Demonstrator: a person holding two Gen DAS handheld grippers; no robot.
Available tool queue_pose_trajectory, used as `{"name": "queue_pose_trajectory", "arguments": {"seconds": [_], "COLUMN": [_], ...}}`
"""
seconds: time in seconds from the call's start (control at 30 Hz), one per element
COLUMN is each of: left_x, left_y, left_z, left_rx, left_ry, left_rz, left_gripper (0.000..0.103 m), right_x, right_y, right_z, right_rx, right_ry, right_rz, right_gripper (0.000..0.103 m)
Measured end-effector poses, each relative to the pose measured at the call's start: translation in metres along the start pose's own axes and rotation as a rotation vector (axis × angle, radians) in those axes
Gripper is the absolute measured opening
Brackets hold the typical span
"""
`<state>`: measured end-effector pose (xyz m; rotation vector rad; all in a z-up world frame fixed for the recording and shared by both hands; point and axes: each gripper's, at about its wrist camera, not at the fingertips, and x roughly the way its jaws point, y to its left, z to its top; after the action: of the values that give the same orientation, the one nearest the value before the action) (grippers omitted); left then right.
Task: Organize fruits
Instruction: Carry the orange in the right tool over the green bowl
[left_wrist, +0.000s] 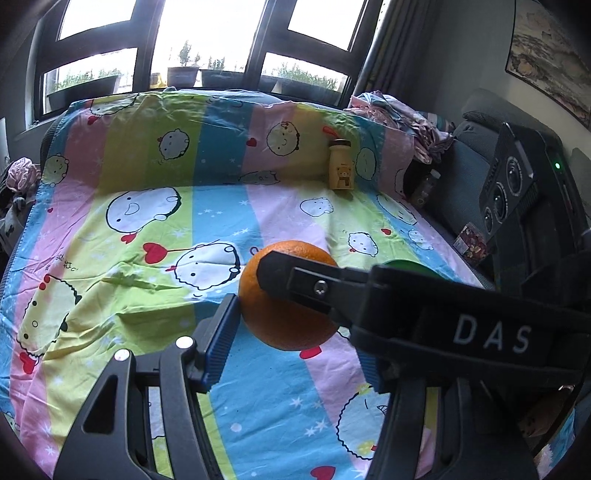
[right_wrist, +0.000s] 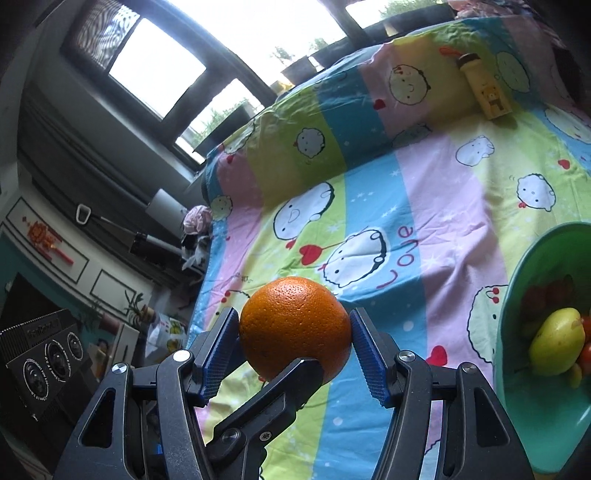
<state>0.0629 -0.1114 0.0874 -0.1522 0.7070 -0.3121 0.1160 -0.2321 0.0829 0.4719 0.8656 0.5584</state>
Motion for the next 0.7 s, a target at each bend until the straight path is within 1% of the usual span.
{"name": "queue_pose_trajectory", "arguments": {"seconds": [0.17, 0.37, 0.7], "left_x": [0.019, 0.031, 0.040], "left_y": [-0.015, -0.031, -0.061], "left_z": [-0.006, -0.010, -0.006], "left_rx": [0.011, 0.028, 0.090], "left_ry": [0.024, 0.040, 0.029], "left_rz": [-0.038, -0.058, -0.091], "left_gripper": [0.057, 0.057, 0.057], "right_x": [-0.009, -0.017, -0.044], "right_y": [-0.023, -0.044, -0.064], "right_z": [-0.006, -0.009, -0.009], "right_rx": [0.053, 0.095, 0.130], "right_ry": [-0.024, -0.034, -0.101], "right_rz": [-0.046, -0.058, -0.064], "right_gripper": [0.064, 0.064, 0.064]}}
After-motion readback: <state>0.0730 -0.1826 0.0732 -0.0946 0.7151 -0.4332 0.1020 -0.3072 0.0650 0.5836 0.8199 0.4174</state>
